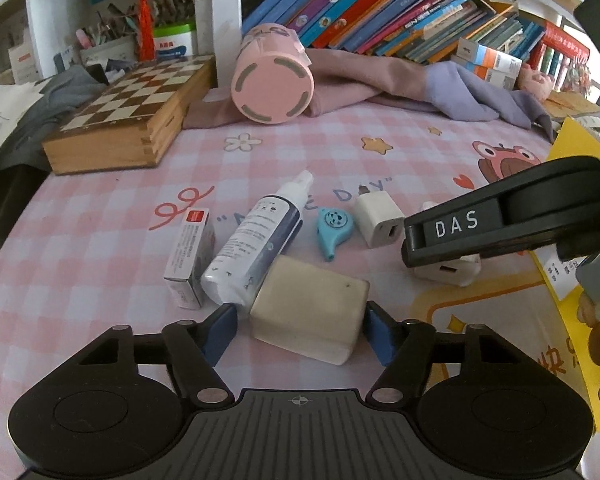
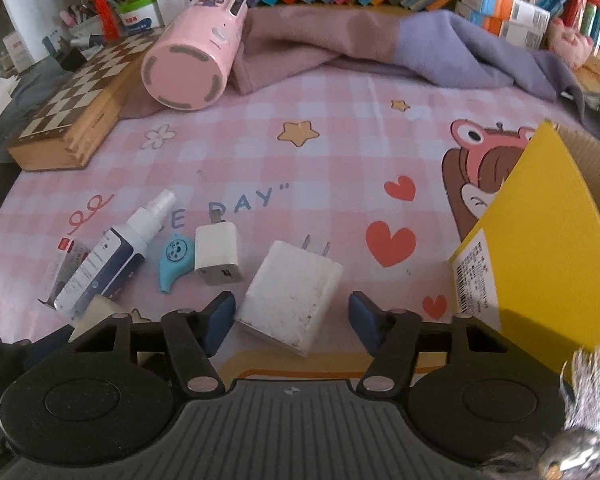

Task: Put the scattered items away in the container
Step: 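Grasp the white charger with the right tool while the left tool grasps the cream sponge, then lift and carry the charger and sponge with both tools over the yellow box, then lower into the box and open the right tool while the left tool releases the sponge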

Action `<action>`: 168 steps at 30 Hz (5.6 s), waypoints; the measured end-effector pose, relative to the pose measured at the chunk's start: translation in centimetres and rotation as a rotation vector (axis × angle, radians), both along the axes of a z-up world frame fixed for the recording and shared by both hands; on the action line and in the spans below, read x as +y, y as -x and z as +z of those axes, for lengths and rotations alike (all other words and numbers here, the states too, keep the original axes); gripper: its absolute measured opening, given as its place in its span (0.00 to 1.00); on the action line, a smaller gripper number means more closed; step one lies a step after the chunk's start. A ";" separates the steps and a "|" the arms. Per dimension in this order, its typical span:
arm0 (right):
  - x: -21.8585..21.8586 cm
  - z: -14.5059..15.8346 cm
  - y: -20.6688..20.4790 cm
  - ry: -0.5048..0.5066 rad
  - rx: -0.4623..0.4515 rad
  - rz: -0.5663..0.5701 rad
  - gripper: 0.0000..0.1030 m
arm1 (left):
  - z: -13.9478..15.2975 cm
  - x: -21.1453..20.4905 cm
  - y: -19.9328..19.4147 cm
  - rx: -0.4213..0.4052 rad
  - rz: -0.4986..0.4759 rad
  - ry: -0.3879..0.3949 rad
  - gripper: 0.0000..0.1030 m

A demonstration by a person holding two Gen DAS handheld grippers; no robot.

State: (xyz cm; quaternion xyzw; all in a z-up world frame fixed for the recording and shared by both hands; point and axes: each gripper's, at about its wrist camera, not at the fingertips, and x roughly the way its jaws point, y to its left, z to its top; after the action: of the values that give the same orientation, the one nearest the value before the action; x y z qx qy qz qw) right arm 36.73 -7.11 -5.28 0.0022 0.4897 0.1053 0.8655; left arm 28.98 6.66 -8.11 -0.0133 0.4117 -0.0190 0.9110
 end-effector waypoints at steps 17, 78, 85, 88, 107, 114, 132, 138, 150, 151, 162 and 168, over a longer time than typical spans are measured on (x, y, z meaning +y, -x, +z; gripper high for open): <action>-0.7 0.0 2.0 -0.001 0.007 0.019 0.41 | 0.8 0.5 4.0 0.045 -0.026 0.018 0.54; -4.3 9.9 21.9 -0.049 -0.267 0.134 0.40 | 12.3 1.6 18.3 -0.230 -0.124 0.121 0.42; -4.2 9.6 25.4 -0.056 -0.255 0.126 0.40 | 12.2 1.5 20.7 -0.222 -0.135 0.132 0.42; -4.5 9.5 26.7 -0.057 -0.249 0.113 0.40 | 12.1 1.3 21.6 -0.212 -0.147 0.138 0.42; -9.6 8.5 33.3 -0.048 -0.217 -0.079 0.40 | 11.4 -3.4 24.1 -0.174 -0.339 0.164 0.42; -11.5 8.6 34.8 -0.032 -0.216 -0.144 0.40 | 11.4 -5.4 24.3 -0.169 -0.406 0.176 0.42; -15.8 8.5 35.4 -0.016 -0.211 -0.257 0.40 | 11.5 -10.3 23.0 -0.166 -0.534 0.173 0.42; -16.6 8.5 34.6 -0.014 -0.210 -0.265 0.40 | 11.5 -11.3 22.0 -0.163 -0.550 0.174 0.42; -18.9 8.8 32.9 0.000 -0.230 -0.313 0.40 | 11.9 -14.1 20.0 -0.191 -0.619 0.168 0.42; -19.1 8.9 32.7 0.001 -0.235 -0.315 0.40 | 12.0 -14.3 19.9 -0.197 -0.624 0.167 0.42; -21.8 11.7 28.9 0.011 -0.345 -0.315 0.40 | 13.6 -16.5 16.6 -0.276 -0.650 0.149 0.42; -23.2 13.0 25.3 0.005 -0.388 -0.280 0.40 | 14.0 -17.6 14.2 -0.296 -0.616 0.134 0.42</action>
State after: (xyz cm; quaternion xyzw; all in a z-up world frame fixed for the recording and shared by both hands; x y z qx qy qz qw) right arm 11.39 -30.28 7.73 0.0474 0.3093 -0.0185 0.9496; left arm 14.83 -10.93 5.84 0.0545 0.2577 -0.3218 0.9094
